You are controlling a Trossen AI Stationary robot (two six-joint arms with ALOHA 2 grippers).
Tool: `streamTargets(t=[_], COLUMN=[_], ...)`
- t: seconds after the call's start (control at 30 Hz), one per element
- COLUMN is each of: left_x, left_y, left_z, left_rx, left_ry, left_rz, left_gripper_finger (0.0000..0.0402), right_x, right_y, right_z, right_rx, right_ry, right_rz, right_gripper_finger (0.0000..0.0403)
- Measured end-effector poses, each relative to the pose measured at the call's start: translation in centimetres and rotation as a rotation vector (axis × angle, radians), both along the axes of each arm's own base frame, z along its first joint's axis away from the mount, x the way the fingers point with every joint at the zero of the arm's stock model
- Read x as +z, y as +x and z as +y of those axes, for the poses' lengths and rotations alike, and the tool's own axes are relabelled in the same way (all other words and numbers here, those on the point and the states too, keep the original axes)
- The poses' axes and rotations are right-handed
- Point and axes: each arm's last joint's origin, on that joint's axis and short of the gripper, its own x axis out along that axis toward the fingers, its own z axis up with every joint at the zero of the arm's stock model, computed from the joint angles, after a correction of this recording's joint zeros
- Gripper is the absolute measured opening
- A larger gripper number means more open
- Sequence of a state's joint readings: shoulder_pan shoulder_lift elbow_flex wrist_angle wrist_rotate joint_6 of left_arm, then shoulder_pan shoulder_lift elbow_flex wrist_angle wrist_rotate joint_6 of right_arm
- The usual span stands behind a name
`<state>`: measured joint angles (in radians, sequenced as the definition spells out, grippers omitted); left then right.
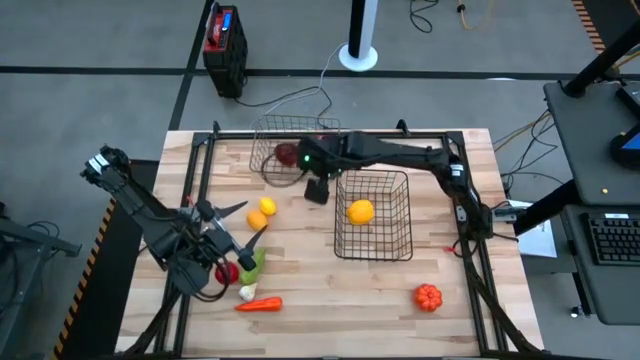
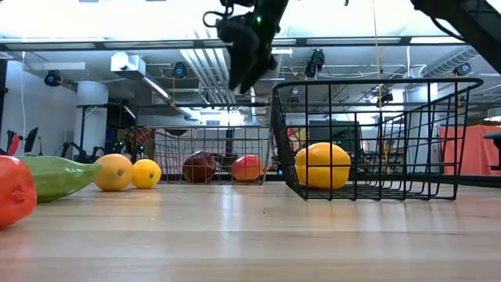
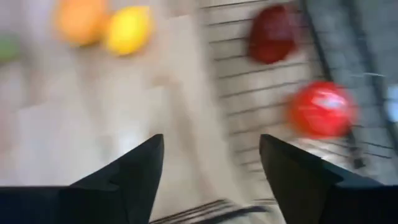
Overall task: Sort produce into baskets
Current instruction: Adjust the silver wire basket on the table
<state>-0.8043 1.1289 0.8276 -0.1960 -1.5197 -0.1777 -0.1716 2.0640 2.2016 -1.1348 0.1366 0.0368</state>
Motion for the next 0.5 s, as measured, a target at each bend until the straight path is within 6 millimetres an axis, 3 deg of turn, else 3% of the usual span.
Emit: streamTargets(t=[0.13,0.23,0.4,0.5], left_x=[-0.3,-0.4,-0.4,-0.4], left_y=[0.2,0.3,0.2,0.2], left_z=[-0.2,-0.3,-0.4,-0.4], left_rx=[-0.032,-0.039,-0.043,-0.045], left_ry=[-0.027,-0.036,-0.038,-0.039], left_rz=[0.002,0.000,-0.001,-0.002], left_gripper_finger=[0.0327,0.0327,0.0327,0.0327], right_x=[-1.4,-3.7,-7.7,-8.3], right_y=[0.9,1.7,1.7,1.4], right_z=[2.1,2.7,1.5,0.2], right_rx=[0.051,0.037,-0.121,-0.187], right_ry=[0.063,0.076,0.021,-0.001], right_rz=[-0.013,-0.013,0.088,0.097], right_gripper_finger=[0.0212,0.0176,0.0105,0.0063])
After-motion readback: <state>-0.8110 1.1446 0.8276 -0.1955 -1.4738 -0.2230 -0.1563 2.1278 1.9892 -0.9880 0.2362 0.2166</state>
